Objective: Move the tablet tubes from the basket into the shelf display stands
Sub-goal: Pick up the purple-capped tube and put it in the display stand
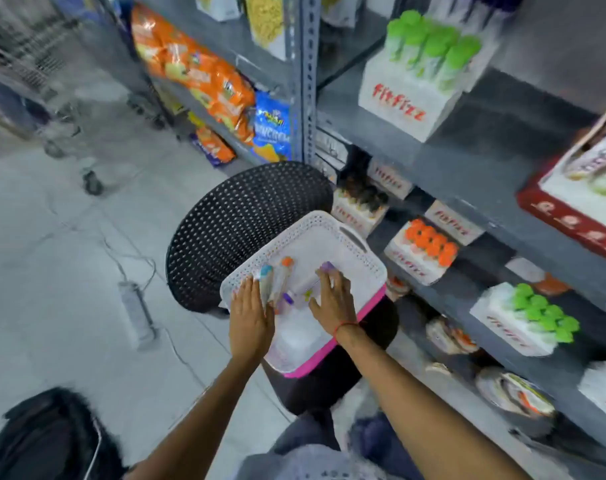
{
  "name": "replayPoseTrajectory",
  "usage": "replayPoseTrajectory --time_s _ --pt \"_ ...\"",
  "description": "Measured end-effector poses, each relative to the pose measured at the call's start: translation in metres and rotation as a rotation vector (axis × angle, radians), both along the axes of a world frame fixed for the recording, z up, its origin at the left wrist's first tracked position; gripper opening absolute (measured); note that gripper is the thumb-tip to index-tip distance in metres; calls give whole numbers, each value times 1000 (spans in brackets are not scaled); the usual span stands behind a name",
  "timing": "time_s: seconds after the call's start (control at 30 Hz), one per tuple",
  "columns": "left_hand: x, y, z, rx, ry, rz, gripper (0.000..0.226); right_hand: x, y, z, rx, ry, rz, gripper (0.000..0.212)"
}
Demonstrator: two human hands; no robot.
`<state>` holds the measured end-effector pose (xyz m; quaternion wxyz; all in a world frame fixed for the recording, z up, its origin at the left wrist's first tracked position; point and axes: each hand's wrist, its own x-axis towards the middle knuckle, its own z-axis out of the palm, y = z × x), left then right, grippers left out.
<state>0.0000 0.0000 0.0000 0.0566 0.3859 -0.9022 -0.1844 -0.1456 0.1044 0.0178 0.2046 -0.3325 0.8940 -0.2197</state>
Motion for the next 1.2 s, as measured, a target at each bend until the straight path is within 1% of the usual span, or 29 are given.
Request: replayPoseTrajectory --time_s 0.03,0.13,0.2,0.23,0.27,0.33,0.37,0.43,0.47,0.53,0.6,0.67,0.73,0.77,0.83,0.9,1.0,1.1,1.2 --pt "3 1 -6 20 -44 7 58 3 -5 -4 101 -23 65 58" --pt "12 8 -22 48 -174 -2 60 7 -15 -21 286 0 285 52" --pt "11 10 -30 51 -234 -11 62 1 -26 -30 350 42 382 48" --pt "12 11 -35 32 -252 -20 61 -3 -30 -35 371 47 380 48" --pt "13 14 -38 1 -272 -34 59 -7 -32 -39 383 34 340 48" --pt "16 14 -48 -27 -337 -62 58 -18 -41 -45 360 -18 180 49" --pt "19 14 -55 -20 -370 -50 59 -25 -48 -50 337 -54 84 47" --pt "16 16 -49 -70 -388 -73 61 -48 -49 -46 289 -103 -103 44" --pt "15 17 -49 -84 -387 -70 61 -60 -52 -45 295 -137 -162 45" --pt "15 18 -52 -68 -393 -62 61 -75 -57 -47 334 -155 -191 46" --pt "15 20 -53 -84 -388 -53 61 -76 -61 -48 362 -47 -75 47" --pt "15 21 -54 -75 -380 -40 60 -64 -68 -46 324 54 196 45" --pt "14 19 -53 -76 -382 -31 61 -42 -76 -48 291 86 482 42" --pt "14 18 -53 -75 -390 -31 61 -30 -78 -50 299 118 586 39" --pt "14 17 -52 -74 -400 -28 62 -17 -80 -56 348 226 715 38" --pt "13 19 -51 -84 -396 -25 61 -15 -79 -60 403 294 786 39" --pt "12 21 -51 -72 -398 -22 62 -21 -79 -60 422 333 853 31" --pt "13 21 -50 -67 -396 -25 63 -27 -77 -59 372 341 898 25" --pt "10 20 -46 -61 -385 -30 62 -38 -75 -43 274 316 851 27"
